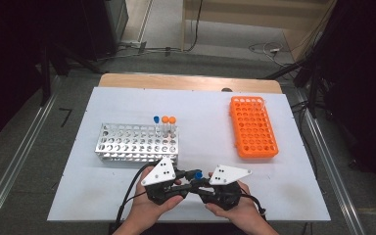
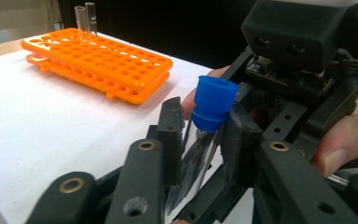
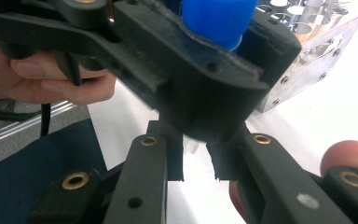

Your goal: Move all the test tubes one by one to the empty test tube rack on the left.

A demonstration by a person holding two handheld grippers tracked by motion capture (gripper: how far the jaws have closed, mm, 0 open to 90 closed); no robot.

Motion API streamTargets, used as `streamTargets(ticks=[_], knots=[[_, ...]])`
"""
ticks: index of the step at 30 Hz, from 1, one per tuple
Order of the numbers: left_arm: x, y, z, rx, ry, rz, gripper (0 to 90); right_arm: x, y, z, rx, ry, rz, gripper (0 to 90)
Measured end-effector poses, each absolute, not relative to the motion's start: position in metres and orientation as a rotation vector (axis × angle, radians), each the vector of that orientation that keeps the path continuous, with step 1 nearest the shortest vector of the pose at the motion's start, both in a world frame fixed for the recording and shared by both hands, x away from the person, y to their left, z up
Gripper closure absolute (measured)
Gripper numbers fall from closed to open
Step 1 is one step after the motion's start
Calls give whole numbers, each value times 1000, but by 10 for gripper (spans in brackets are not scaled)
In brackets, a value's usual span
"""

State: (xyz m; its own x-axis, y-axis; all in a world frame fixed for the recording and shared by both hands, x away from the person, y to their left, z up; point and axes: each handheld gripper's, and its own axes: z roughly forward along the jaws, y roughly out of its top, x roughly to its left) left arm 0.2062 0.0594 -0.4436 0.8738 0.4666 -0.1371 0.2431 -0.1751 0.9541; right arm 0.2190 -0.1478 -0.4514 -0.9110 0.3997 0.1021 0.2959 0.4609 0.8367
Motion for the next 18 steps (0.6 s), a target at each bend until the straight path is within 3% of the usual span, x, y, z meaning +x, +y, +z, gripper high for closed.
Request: streamTargets(ticks=[5, 8, 18], knots=[[205, 59, -442, 1755, 558, 268, 758, 219, -149, -451, 635, 2581, 1467, 744], [207, 61, -442, 1736, 579, 273, 771, 218, -149, -450, 627, 2570, 1457, 698], [213, 79, -435, 1692, 645, 325, 772, 220, -172, -444, 614, 2534, 1497, 232]])
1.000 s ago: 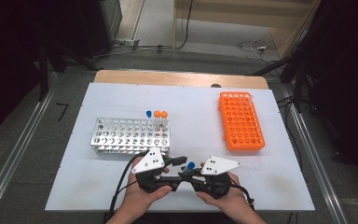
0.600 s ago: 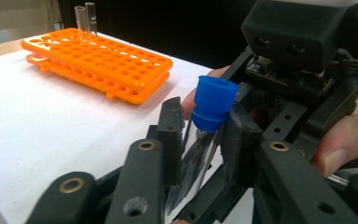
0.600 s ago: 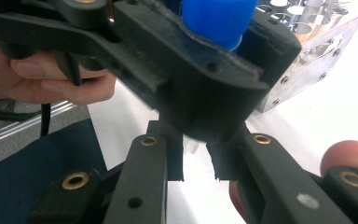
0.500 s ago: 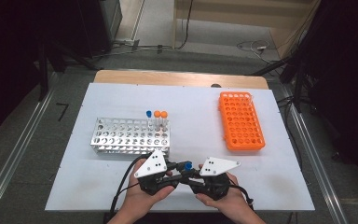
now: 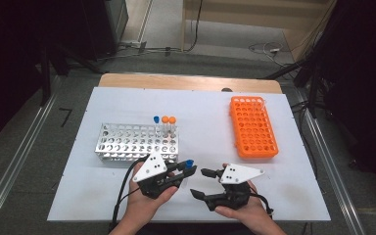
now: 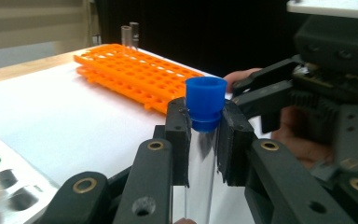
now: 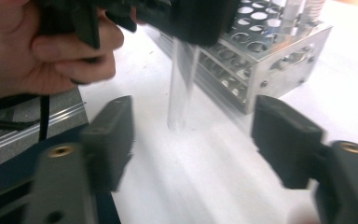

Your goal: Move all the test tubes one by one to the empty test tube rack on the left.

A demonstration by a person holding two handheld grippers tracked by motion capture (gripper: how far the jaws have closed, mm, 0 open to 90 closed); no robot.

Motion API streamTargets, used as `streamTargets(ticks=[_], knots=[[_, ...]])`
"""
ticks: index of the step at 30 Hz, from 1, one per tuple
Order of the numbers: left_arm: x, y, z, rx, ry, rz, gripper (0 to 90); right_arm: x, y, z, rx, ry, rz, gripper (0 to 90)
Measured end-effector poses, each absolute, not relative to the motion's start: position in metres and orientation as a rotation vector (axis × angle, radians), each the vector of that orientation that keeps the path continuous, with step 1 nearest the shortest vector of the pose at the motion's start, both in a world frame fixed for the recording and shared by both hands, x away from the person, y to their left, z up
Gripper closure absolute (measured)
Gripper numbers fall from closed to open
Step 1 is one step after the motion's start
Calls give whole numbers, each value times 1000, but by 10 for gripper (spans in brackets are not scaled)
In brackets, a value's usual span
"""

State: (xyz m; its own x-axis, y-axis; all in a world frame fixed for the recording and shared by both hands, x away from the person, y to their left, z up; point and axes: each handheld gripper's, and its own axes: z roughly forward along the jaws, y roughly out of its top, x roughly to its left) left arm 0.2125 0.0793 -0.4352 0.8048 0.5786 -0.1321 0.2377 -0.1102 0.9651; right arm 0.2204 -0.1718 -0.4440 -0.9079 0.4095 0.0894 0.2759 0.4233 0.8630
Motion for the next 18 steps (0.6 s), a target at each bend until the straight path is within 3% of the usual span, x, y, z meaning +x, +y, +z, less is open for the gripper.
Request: streamTargets(ticks=[8, 18], knots=[[222, 104, -429, 1638, 723, 360, 772, 225, -206, -437, 642, 2512, 1514, 8], [239, 131, -417, 1607, 786, 418, 772, 227, -246, -439, 730, 2417, 1470, 0]])
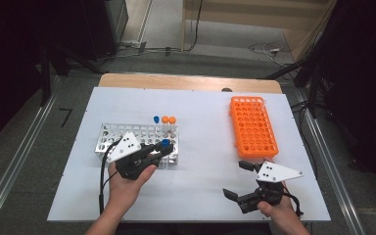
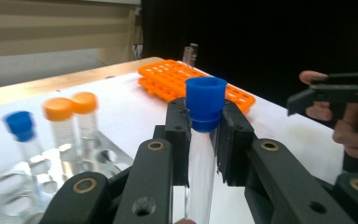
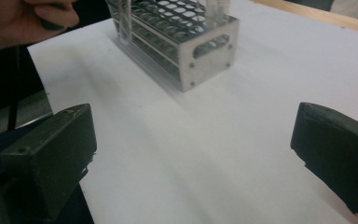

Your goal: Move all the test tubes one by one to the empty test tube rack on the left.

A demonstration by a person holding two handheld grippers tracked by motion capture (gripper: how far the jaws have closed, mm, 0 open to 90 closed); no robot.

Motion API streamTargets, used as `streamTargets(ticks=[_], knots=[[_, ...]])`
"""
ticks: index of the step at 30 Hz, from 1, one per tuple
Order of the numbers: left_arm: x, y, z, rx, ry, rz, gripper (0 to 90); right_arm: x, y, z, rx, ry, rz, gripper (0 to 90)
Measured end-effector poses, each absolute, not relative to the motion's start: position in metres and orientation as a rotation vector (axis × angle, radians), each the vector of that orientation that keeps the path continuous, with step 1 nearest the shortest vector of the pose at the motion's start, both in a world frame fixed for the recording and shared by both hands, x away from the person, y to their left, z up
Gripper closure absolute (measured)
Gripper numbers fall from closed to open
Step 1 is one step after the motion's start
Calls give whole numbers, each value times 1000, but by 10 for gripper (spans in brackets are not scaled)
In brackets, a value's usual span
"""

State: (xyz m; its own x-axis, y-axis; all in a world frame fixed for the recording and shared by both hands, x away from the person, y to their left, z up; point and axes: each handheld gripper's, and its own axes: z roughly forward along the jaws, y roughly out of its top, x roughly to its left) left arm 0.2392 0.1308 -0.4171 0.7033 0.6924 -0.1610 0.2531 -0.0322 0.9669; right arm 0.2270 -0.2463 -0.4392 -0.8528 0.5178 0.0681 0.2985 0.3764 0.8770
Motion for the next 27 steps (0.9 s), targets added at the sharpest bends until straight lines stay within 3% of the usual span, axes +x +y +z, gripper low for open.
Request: streamTargets(ticks=[15, 27], knots=[[279, 166, -409, 1563, 911, 509, 771, 252, -312, -448, 883, 2291, 1475, 0], [298, 181, -406, 1528, 971, 572, 772, 260, -329, -456, 942, 2273, 1429, 0]])
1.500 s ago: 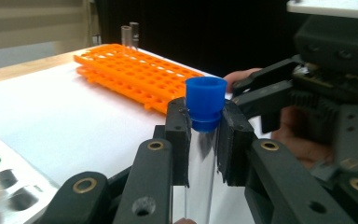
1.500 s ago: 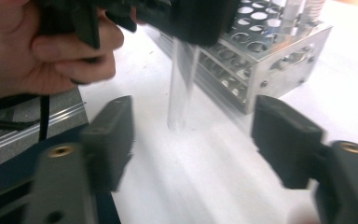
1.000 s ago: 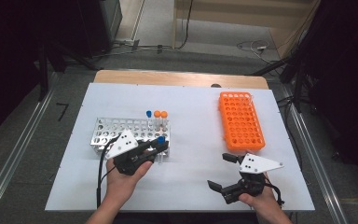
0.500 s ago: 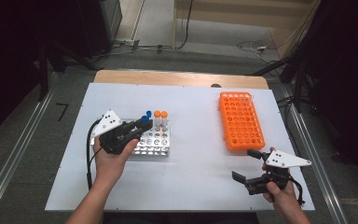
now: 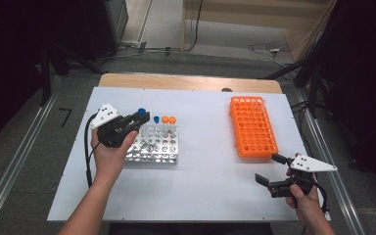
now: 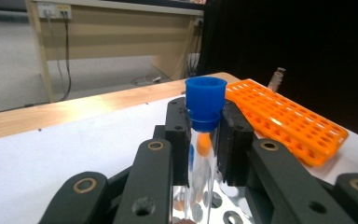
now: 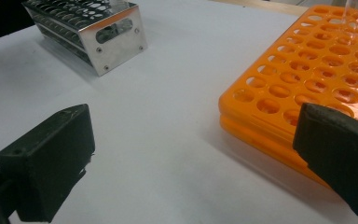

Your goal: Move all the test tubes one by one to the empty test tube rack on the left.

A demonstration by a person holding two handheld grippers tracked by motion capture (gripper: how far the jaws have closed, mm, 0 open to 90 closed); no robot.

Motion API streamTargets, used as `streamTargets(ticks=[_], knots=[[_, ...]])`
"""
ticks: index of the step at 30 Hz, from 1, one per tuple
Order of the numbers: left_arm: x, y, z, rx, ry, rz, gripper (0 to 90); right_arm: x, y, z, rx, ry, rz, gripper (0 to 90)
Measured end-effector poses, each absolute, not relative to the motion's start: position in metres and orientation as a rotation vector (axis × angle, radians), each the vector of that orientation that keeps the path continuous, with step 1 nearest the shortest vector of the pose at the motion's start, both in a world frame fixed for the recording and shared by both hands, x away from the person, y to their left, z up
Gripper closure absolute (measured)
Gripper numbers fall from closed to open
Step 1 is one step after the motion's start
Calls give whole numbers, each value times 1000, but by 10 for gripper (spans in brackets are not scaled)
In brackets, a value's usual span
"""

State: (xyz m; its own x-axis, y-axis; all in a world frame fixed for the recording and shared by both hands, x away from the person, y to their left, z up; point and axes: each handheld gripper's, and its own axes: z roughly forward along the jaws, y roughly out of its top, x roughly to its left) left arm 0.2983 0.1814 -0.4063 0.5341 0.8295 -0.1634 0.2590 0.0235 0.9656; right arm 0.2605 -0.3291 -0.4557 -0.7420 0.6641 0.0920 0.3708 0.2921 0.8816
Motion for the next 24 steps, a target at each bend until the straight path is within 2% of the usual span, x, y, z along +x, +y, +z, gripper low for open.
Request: streamTargets(ticks=[24], knots=[[343, 170, -422, 1460, 1065, 584, 771, 261, -330, -459, 961, 2273, 1405, 0]])
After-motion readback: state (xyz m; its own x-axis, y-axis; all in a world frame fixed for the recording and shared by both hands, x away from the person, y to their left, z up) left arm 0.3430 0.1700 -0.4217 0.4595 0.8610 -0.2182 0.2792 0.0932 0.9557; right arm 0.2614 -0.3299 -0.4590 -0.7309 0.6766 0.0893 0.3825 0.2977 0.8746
